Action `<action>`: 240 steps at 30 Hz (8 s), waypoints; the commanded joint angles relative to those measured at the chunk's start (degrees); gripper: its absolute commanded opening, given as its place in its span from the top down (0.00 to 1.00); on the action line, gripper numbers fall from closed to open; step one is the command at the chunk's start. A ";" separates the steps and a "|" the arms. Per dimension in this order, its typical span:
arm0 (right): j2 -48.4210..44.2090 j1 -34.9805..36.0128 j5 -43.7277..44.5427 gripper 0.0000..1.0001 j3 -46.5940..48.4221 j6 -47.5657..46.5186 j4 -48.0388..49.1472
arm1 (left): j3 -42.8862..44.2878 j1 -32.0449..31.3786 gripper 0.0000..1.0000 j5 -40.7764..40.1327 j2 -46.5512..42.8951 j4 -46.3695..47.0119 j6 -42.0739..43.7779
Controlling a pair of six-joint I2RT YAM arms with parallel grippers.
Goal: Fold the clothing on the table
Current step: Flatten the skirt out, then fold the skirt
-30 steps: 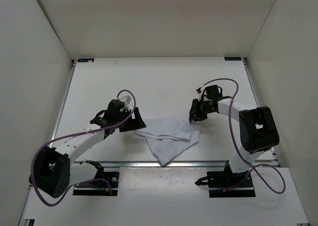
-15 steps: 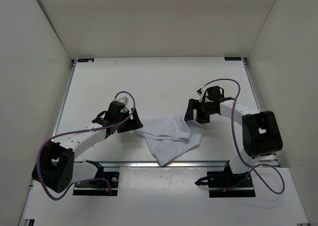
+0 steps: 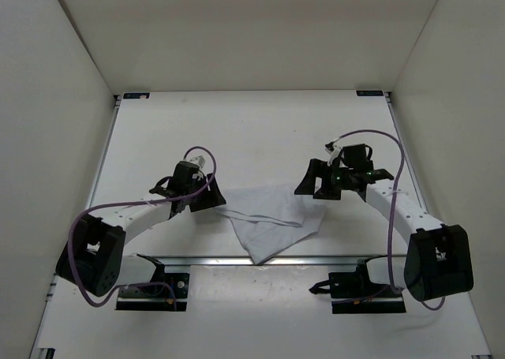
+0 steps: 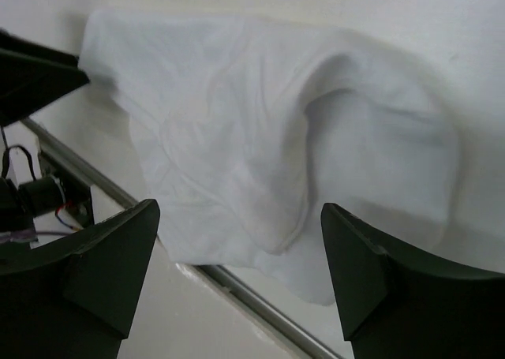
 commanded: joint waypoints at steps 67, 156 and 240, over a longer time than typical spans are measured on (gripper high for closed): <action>4.25 -1.93 3.29 0.37 -7.80 -4.54 2.98 | -2.60 -8.47 0.10 2.12 -8.82 -0.99 -11.11; 8.21 3.25 -1.21 0.22 -9.29 4.52 11.69 | 3.46 -2.05 1.00 -4.47 0.49 -11.27 -2.42; 1.34 -2.28 2.14 0.99 4.04 -1.90 3.06 | 24.27 -2.58 1.00 0.90 3.47 -18.41 12.61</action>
